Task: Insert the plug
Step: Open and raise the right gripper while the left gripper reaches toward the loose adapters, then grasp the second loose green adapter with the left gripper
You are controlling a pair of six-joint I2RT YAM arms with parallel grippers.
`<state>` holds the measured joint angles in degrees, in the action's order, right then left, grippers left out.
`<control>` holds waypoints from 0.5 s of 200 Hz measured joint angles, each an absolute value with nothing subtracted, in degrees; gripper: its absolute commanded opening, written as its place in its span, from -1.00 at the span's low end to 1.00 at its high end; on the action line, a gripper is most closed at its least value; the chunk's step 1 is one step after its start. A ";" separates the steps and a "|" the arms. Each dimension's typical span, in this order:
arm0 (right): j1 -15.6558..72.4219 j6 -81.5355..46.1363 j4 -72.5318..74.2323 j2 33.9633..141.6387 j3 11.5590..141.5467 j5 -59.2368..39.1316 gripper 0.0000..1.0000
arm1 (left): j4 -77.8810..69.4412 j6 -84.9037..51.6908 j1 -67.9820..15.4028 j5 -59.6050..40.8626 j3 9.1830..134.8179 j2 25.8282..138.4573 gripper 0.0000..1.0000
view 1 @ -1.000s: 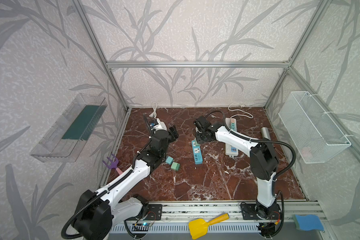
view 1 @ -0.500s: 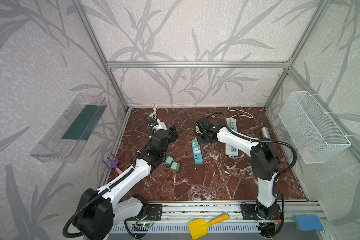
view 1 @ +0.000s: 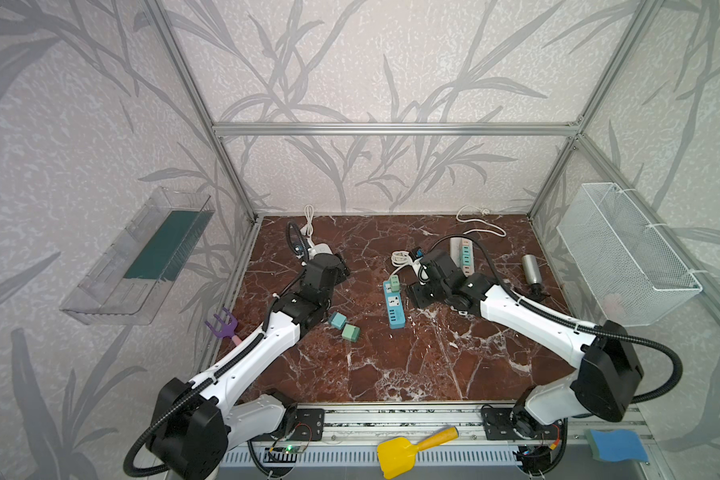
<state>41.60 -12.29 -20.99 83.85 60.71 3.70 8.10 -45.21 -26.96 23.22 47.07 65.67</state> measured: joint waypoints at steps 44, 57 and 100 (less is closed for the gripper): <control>41.56 -11.94 -12.78 80.38 47.86 2.24 0.44 | 18.68 -52.21 -27.24 12.34 40.05 62.19 0.48; 41.56 -12.08 -10.70 79.07 45.65 2.26 0.52 | 20.91 -54.98 -28.47 9.52 37.93 61.67 0.48; 41.56 -12.14 -5.56 76.40 41.43 3.31 0.62 | 27.88 -67.40 -38.54 6.66 36.38 64.27 0.53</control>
